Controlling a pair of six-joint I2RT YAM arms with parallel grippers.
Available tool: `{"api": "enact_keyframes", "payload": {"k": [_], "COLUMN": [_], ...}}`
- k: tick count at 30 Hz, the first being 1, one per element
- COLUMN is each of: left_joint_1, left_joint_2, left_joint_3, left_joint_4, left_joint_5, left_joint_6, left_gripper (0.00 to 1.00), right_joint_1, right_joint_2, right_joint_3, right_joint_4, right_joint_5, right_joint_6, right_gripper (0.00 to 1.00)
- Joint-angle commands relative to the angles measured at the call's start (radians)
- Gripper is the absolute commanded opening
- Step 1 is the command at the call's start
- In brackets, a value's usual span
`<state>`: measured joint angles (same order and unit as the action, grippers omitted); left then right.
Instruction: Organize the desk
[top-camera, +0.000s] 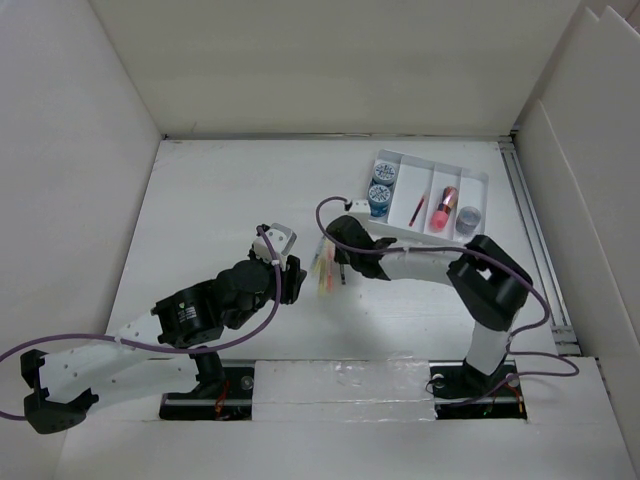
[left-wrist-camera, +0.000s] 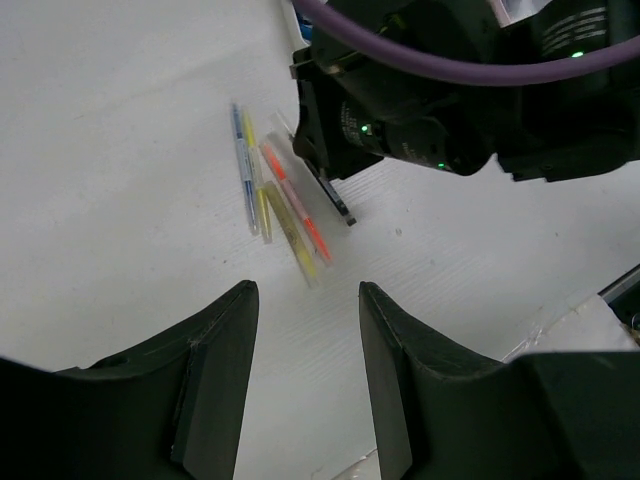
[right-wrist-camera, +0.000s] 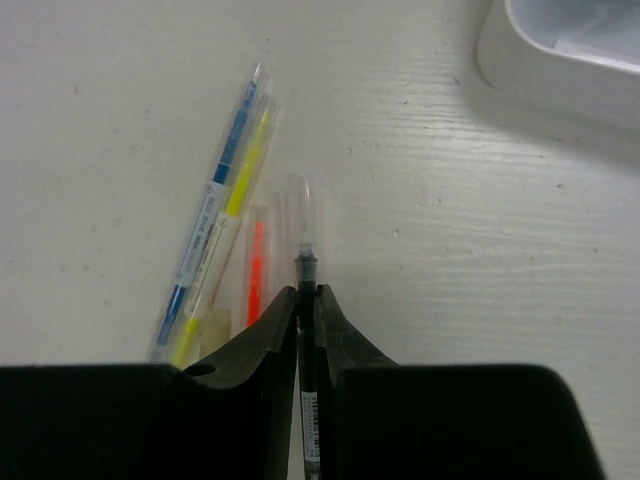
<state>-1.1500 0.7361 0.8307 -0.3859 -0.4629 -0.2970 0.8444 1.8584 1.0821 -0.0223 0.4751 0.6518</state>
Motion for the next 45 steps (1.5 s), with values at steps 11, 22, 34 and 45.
{"api": "enact_keyframes", "payload": {"k": [11, 22, 34, 45], "left_joint_1": [0.001, 0.001, 0.001, 0.001], "left_joint_2": [-0.007, 0.005, 0.008, -0.009], "left_joint_3": [0.001, 0.002, 0.001, 0.005], "left_joint_4": [0.019, 0.018, 0.010, 0.005], "left_joint_5": [0.004, 0.003, -0.006, -0.019], "left_joint_6": [0.004, 0.001, -0.001, -0.005], "left_gripper": [0.41, 0.41, 0.41, 0.41], "right_joint_1": [-0.255, -0.663, -0.673, -0.279], "right_joint_2": [-0.341, -0.145, -0.056, -0.249], "right_joint_3": [-0.116, 0.086, 0.191, -0.114], "right_joint_4": [0.093, 0.048, 0.005, 0.261], "right_joint_5": [-0.115, -0.348, -0.381, -0.331], "right_joint_6": [-0.034, -0.043, -0.052, 0.014], "right_gripper": [0.00, 0.00, 0.45, 0.00]}}
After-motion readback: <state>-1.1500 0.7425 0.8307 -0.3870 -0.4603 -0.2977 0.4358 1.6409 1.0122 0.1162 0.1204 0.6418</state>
